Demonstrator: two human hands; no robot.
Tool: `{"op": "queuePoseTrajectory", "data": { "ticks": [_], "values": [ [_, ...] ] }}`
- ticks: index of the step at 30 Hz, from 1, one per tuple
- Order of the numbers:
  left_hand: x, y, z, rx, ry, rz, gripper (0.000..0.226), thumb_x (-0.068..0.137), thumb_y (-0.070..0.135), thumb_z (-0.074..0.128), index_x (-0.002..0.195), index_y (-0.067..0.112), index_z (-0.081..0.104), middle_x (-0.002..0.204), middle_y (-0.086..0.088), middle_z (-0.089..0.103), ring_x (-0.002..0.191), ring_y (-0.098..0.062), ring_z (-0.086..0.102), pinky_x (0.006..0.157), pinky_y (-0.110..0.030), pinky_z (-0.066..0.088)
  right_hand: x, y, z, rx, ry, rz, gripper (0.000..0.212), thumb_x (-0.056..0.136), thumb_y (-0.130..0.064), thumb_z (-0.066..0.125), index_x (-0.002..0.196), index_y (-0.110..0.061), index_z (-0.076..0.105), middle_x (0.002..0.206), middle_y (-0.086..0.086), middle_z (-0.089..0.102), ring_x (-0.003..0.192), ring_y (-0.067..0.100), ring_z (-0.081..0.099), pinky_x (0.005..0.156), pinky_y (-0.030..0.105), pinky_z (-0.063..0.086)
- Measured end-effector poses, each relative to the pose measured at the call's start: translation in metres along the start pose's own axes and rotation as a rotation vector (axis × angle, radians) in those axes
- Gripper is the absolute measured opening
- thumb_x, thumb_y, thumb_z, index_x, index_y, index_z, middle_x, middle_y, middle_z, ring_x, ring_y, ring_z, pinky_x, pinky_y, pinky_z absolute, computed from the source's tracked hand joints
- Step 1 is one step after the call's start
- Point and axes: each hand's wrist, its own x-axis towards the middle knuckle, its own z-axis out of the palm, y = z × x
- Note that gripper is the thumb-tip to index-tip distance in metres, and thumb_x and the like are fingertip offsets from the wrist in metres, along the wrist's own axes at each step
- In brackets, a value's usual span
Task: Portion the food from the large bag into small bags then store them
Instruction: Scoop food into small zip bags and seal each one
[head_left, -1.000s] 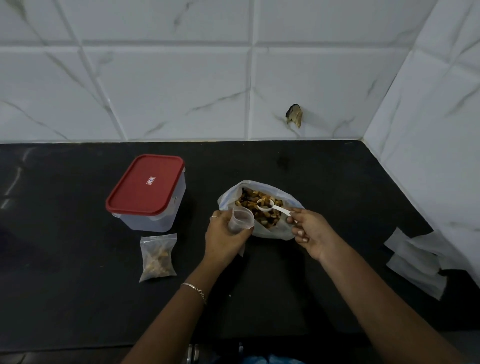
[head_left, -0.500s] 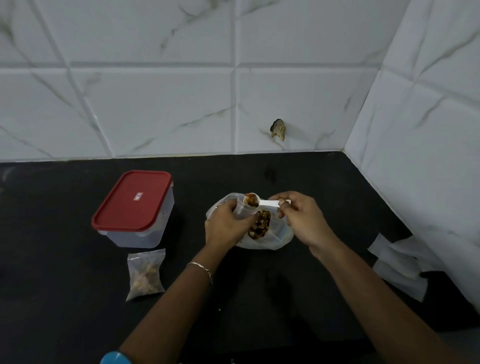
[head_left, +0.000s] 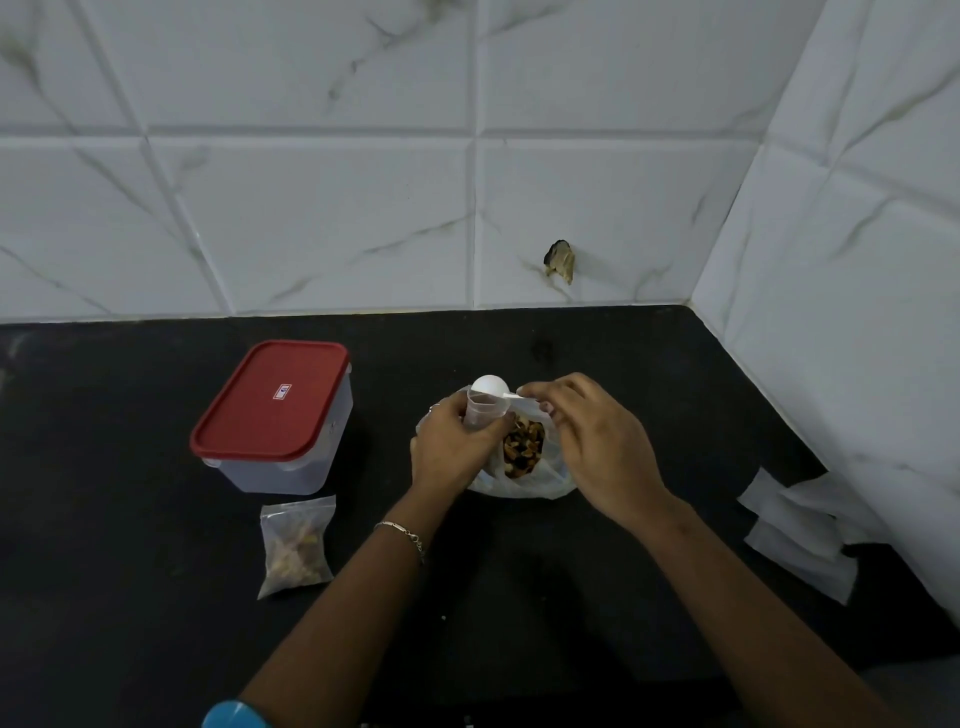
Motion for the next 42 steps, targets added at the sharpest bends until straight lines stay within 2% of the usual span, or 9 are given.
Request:
{"op": "queuePoseTrajectory", "data": {
  "ticks": [4, 10, 19, 27, 31, 33, 36, 39, 42],
  "values": [
    [0.001, 0.0, -0.001, -0.021, -0.007, 0.006, 0.025, 0.058, 0.067, 0.065, 0.081, 0.061, 0.059, 0.092, 0.018, 0.07, 0.095, -0.005, 0.065, 0.086, -0.044, 0.055, 0.002, -0.001, 0.002, 0.423, 0.046, 0.241, 0.033, 0.098, -0.004, 0.044, 0.116, -0.023, 0.065, 0.102, -0.007, 0.063, 0.09, -0.001, 0.06, 0.075, 0.012, 0.047],
    [-0.004, -0.004, -0.005, -0.057, -0.021, -0.022, 0.021, 0.073, 0.042, 0.077, 0.08, 0.05, 0.059, 0.089, 0.021, 0.067, 0.096, -0.002, 0.063, 0.09, -0.042, 0.054, -0.006, 0.007, 0.006, 0.901, 0.05, 0.728, 0.025, 0.102, -0.011, 0.043, 0.109, -0.018, 0.066, 0.089, 0.003, 0.066, 0.053, -0.002, 0.049, 0.051, 0.011, 0.039],
    [-0.021, -0.038, -0.012, -0.115, 0.02, -0.113, 0.029, 0.078, 0.042, 0.074, 0.103, 0.041, 0.058, 0.103, 0.012, 0.066, 0.098, -0.006, 0.064, 0.087, -0.041, 0.057, -0.038, 0.043, 0.029, 0.695, 0.075, 1.032, 0.01, 0.091, -0.013, 0.057, 0.096, -0.013, 0.066, 0.101, 0.011, 0.067, 0.075, 0.014, 0.058, 0.066, 0.025, 0.048],
    [-0.032, -0.039, -0.013, -0.134, 0.012, -0.088, 0.037, 0.084, 0.039, 0.071, 0.114, 0.033, 0.052, 0.109, 0.014, 0.059, 0.105, -0.004, 0.058, 0.091, -0.031, 0.051, -0.046, 0.046, 0.042, 0.259, 0.055, 0.853, 0.011, 0.085, -0.031, 0.067, 0.092, -0.024, 0.061, 0.086, -0.008, 0.064, 0.079, 0.012, 0.063, 0.067, 0.033, 0.053],
    [-0.033, -0.042, -0.013, -0.14, -0.008, -0.08, 0.049, 0.083, 0.038, 0.072, 0.123, 0.023, 0.05, 0.117, 0.009, 0.059, 0.108, -0.006, 0.057, 0.091, -0.03, 0.051, -0.052, 0.039, 0.042, 0.005, 0.125, 0.588, 0.029, 0.083, -0.032, 0.069, 0.11, -0.024, 0.062, 0.112, -0.003, 0.058, 0.104, 0.016, 0.055, 0.083, 0.035, 0.049],
    [-0.034, -0.042, -0.013, -0.142, -0.026, -0.067, 0.048, 0.082, 0.038, 0.073, 0.12, 0.022, 0.049, 0.114, 0.009, 0.06, 0.105, -0.004, 0.058, 0.085, -0.024, 0.051, -0.042, 0.021, 0.038, 0.106, 0.156, 0.382, 0.03, 0.088, -0.027, 0.065, 0.117, -0.025, 0.061, 0.118, -0.003, 0.053, 0.11, 0.014, 0.052, 0.088, 0.036, 0.049],
    [-0.037, -0.038, -0.014, -0.117, -0.043, -0.015, 0.041, 0.082, 0.035, 0.074, 0.112, 0.023, 0.049, 0.108, 0.011, 0.059, 0.098, -0.002, 0.059, 0.076, -0.019, 0.048, -0.019, -0.013, 0.033, 0.357, -0.125, 0.136, 0.026, 0.092, -0.032, 0.061, 0.117, -0.036, 0.063, 0.125, -0.01, 0.044, 0.117, 0.004, 0.046, 0.096, 0.024, 0.041],
    [-0.039, -0.035, -0.017, -0.114, -0.027, 0.051, 0.038, 0.081, 0.023, 0.074, 0.11, 0.02, 0.05, 0.104, 0.006, 0.061, 0.094, -0.007, 0.061, 0.073, -0.022, 0.048, -0.003, -0.028, 0.035, 0.125, -0.376, 0.02, 0.023, 0.091, -0.045, 0.057, 0.111, -0.035, 0.065, 0.129, -0.012, 0.044, 0.115, 0.007, 0.046, 0.095, 0.031, 0.043],
    [-0.036, -0.032, -0.027, -0.096, -0.041, 0.083, 0.048, 0.075, 0.022, 0.079, 0.111, 0.017, 0.048, 0.107, 0.002, 0.06, 0.093, -0.008, 0.062, 0.073, -0.024, 0.053, 0.008, -0.031, 0.036, 0.041, -0.443, -0.001, 0.013, 0.092, -0.032, 0.058, 0.104, -0.028, 0.063, 0.115, -0.011, 0.05, 0.101, 0.009, 0.051, 0.087, 0.038, 0.047]
  ]
}}
